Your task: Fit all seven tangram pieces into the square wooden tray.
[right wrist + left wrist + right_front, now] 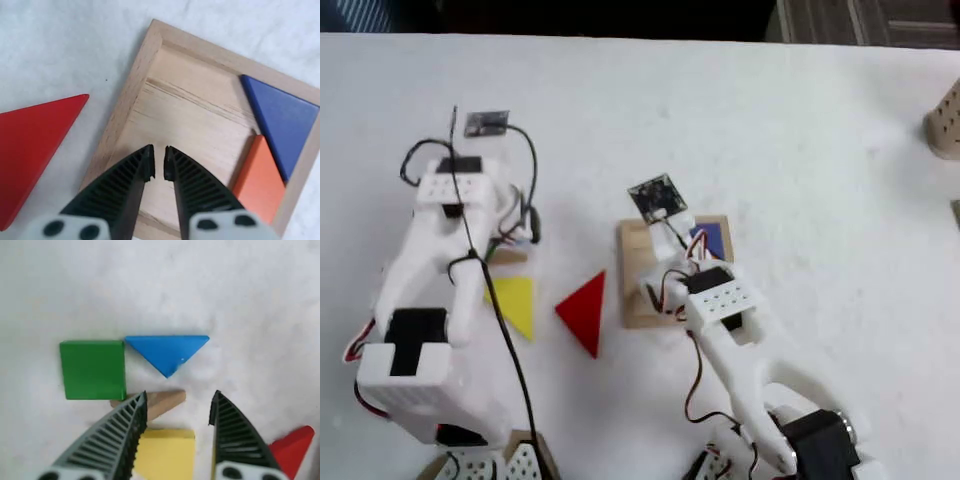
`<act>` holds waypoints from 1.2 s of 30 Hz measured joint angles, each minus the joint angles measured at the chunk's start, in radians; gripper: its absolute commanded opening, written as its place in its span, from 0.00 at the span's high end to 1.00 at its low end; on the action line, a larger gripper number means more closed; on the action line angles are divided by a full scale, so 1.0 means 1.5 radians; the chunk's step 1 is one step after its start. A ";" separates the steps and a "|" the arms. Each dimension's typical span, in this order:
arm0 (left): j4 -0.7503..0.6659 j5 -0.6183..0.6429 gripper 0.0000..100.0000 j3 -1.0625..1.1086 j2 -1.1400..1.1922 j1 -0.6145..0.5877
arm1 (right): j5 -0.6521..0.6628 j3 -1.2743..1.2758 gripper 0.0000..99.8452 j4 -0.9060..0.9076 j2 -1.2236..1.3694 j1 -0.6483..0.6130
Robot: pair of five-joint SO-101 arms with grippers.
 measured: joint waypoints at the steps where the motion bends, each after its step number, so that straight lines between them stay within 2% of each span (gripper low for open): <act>1: -0.009 0.000 0.79 0.008 -0.001 0.000 | 0.000 0.000 0.96 0.000 0.000 0.000; 4: -0.034 -0.020 0.79 0.010 -0.001 0.000 | 0.000 0.000 0.96 0.000 0.000 0.000; 10: -0.160 -0.228 0.79 0.024 0.000 0.000 | 0.000 0.000 0.96 0.000 0.000 0.000; 14: -0.225 -0.305 0.79 0.023 0.030 -0.005 | 0.000 0.000 0.96 0.000 0.000 0.001; 22: -0.163 -0.381 0.79 -0.028 0.091 -0.011 | 0.001 0.000 0.96 0.000 0.000 0.000; 27: -0.131 -0.431 0.73 -0.054 0.105 -0.013 | 0.001 0.000 0.96 0.000 0.000 0.000; 31: -0.126 -0.478 0.73 -0.054 0.106 -0.013 | 0.001 0.000 0.96 0.000 0.000 0.000; 36: -0.138 -0.608 0.73 -0.055 0.106 -0.035 | 0.001 -0.011 0.96 0.000 0.002 0.001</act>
